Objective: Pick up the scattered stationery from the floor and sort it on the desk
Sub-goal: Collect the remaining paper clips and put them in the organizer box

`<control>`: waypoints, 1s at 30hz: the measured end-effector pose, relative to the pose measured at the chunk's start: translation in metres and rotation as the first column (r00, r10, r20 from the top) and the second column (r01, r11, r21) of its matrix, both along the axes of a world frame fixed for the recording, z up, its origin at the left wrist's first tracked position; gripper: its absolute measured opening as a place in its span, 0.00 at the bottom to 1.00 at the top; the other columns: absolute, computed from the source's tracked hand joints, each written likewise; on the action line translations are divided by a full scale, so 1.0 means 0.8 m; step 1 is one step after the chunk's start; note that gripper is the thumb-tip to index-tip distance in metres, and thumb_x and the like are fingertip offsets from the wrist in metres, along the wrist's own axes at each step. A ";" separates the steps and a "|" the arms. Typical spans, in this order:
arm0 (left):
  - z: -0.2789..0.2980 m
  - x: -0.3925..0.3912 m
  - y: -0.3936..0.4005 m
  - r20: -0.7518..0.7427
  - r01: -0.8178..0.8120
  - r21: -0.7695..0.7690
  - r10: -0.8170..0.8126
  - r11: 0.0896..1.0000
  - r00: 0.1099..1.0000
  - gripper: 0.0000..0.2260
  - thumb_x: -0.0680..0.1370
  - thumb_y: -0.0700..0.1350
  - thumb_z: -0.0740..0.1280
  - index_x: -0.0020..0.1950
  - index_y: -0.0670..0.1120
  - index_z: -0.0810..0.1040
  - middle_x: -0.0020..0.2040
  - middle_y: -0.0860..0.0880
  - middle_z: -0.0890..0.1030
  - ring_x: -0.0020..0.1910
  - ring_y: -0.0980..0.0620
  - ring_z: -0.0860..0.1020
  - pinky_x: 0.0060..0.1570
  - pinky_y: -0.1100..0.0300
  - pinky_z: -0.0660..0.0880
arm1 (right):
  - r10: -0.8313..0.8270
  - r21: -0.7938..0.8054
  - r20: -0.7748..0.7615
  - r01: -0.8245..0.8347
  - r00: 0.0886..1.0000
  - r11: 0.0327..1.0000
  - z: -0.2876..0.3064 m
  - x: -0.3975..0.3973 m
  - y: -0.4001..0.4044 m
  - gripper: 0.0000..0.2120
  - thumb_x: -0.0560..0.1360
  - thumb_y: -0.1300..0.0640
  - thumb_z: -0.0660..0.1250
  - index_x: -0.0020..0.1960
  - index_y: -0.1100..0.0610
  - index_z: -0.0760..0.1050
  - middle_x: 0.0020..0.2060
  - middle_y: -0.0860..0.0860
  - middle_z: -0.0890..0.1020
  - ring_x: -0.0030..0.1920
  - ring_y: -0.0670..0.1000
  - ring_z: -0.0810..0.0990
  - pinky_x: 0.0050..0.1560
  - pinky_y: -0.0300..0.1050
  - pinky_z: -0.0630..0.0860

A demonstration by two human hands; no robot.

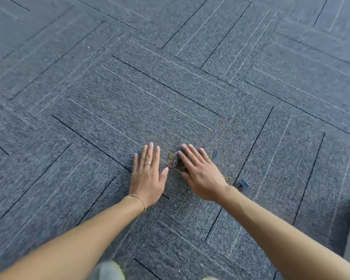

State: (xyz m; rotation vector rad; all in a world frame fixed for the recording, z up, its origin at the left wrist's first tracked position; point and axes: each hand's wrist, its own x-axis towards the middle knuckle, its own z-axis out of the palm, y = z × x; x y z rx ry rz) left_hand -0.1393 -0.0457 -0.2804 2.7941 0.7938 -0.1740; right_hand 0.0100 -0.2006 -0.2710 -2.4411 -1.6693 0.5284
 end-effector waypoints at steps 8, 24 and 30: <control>-0.009 0.044 -0.026 0.004 0.040 -0.023 -0.040 0.999 0.999 0.34 0.81 0.63 0.39 0.81 0.46 0.42 0.81 0.43 0.39 0.80 0.46 0.38 0.77 0.41 0.41 | -0.488 0.025 0.023 0.487 0.873 0.873 -0.006 -0.040 -0.073 0.32 0.84 0.46 0.50 0.82 0.57 0.42 0.80 0.56 0.39 0.80 0.53 0.35 0.80 0.55 0.42; -0.008 -0.024 0.000 0.153 0.055 -0.103 -0.039 0.993 0.988 0.27 0.83 0.52 0.48 0.81 0.44 0.53 0.81 0.45 0.52 0.81 0.50 0.45 0.78 0.44 0.48 | -0.238 0.127 0.055 0.229 0.970 0.965 -0.026 -0.060 0.033 0.38 0.80 0.34 0.52 0.82 0.54 0.49 0.81 0.58 0.48 0.81 0.58 0.44 0.79 0.60 0.45; -0.005 -0.023 0.000 0.170 0.021 -0.127 0.001 0.992 0.985 0.26 0.83 0.50 0.50 0.81 0.45 0.53 0.82 0.46 0.50 0.80 0.51 0.44 0.78 0.46 0.46 | -0.066 0.241 0.222 0.011 0.973 0.970 -0.019 0.003 0.050 0.26 0.78 0.37 0.61 0.67 0.53 0.73 0.64 0.57 0.74 0.64 0.59 0.72 0.65 0.57 0.70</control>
